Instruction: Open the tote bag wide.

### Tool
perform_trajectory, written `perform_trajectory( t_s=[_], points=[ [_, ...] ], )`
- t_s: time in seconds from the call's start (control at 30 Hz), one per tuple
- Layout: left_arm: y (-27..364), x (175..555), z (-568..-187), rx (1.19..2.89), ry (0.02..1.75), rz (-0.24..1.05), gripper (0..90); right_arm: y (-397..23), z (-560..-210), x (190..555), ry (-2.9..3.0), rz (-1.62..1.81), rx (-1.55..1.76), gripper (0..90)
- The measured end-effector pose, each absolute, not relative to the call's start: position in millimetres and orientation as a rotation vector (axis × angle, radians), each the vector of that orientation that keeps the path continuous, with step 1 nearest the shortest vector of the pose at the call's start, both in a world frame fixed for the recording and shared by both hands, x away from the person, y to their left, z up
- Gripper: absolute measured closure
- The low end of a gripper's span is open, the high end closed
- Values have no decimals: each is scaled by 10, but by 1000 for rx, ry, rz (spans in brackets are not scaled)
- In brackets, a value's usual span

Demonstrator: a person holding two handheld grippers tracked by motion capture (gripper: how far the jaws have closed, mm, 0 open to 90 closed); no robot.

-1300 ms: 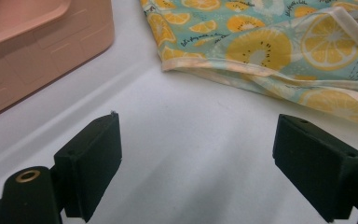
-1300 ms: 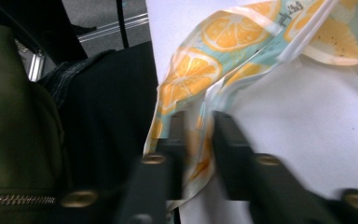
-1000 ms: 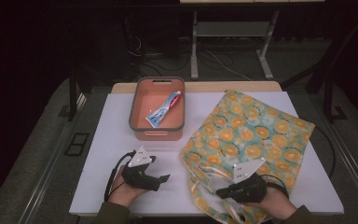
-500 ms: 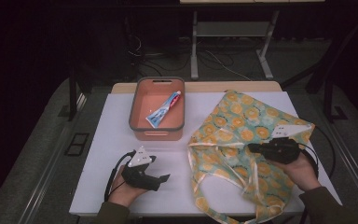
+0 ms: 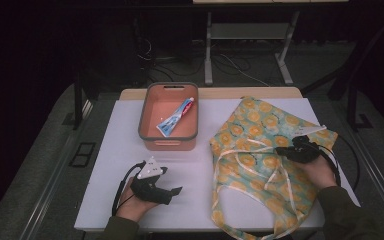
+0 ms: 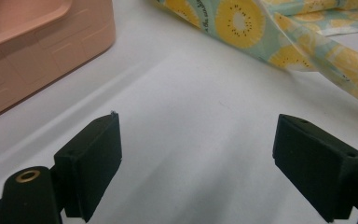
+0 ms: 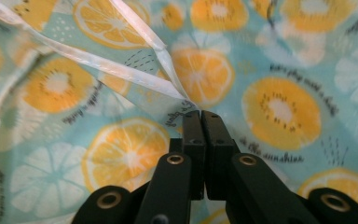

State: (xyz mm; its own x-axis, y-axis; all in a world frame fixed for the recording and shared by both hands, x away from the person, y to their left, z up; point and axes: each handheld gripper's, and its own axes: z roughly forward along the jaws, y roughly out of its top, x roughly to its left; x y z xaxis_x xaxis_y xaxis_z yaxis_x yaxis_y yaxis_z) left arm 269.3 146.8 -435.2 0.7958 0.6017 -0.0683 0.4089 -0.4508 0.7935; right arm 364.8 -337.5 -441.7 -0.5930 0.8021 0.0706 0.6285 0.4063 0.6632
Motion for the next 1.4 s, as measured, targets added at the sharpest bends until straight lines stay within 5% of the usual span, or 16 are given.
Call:
perform_trajectory(
  t_s=[0.17,0.27,0.47,0.77,0.93,1.07,1.4],
  points=[
    [1466,2691,-4348,2106,747,279,140,-3413,-4194,3561,2313,1107,1275,525],
    [1468,2693,-4349,2105,747,279,140,-3377,-4063,3483,2301,1142,1235,438],
    [1463,2690,-4347,2107,745,279,140,-3145,-3820,3183,2391,1249,1065,415],
    [1453,2688,-4352,2107,742,273,140,-2738,-4109,2896,2650,1150,888,389],
    [1446,2691,-4358,2107,742,270,141,-2672,-4287,2918,2753,1067,885,563],
    [1449,2698,-4361,2106,744,265,140,-2661,-4380,2973,2818,1046,883,873],
    [1469,2698,-4340,2104,745,283,141,-2362,-4271,2979,2800,1323,864,891]
  ],
)
